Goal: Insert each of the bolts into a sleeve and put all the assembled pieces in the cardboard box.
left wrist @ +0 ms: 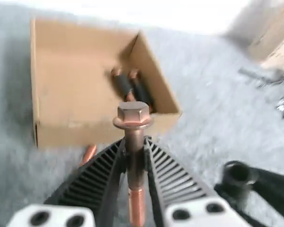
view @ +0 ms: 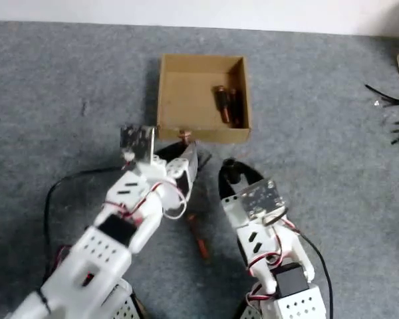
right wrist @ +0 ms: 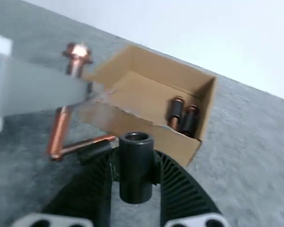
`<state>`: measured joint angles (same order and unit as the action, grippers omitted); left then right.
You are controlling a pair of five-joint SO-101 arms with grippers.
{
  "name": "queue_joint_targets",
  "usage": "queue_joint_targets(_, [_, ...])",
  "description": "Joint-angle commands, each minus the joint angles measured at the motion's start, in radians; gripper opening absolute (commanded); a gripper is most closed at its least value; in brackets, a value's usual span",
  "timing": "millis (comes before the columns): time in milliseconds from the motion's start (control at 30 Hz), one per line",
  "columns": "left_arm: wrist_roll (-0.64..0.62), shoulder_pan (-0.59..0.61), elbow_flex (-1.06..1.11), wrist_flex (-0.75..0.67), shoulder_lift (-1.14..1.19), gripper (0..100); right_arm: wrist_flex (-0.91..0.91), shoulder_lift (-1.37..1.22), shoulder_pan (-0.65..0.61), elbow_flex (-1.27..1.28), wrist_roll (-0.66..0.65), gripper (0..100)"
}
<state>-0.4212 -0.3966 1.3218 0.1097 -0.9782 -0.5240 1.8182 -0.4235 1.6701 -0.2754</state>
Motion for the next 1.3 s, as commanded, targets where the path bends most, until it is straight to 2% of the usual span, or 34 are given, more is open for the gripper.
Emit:
queue_joint_targets(0, [0.055,0.004,0.074,-0.109,-0.185,0,0.041,0.010,-0.058,0.099,-0.038,0.5])
queue_joint_targets(233, [0.054,0.002,0.266,-0.241,-0.526,0,0.061,0.010,-0.107,0.108,-0.035,0.5])
queue_joint_targets(367, [0.052,-0.025,0.338,-0.244,-0.711,0,0.062,0.005,-0.119,0.108,-0.035,0.5])
queue_joint_targets(500, [0.051,-0.122,0.374,-0.195,-0.854,0,0.058,0.001,-0.140,0.108,-0.040,0.5])
queue_joint_targets(667, [0.051,-0.183,0.374,-0.143,-0.848,0,0.058,0.001,-0.139,0.108,-0.040,0.5])
queue_joint_targets(767, [0.054,-0.183,0.374,-0.138,-0.843,0,0.058,0.007,-0.137,0.108,-0.040,0.5])
queue_joint_targets(933, [0.058,-0.182,0.374,-0.034,-0.846,0,0.058,0.008,-0.114,0.108,-0.040,0.5])
queue_joint_targets(1267, [0.060,-0.127,0.374,-0.035,-0.840,0,0.119,0.010,-0.170,0.108,-0.041,0.5])
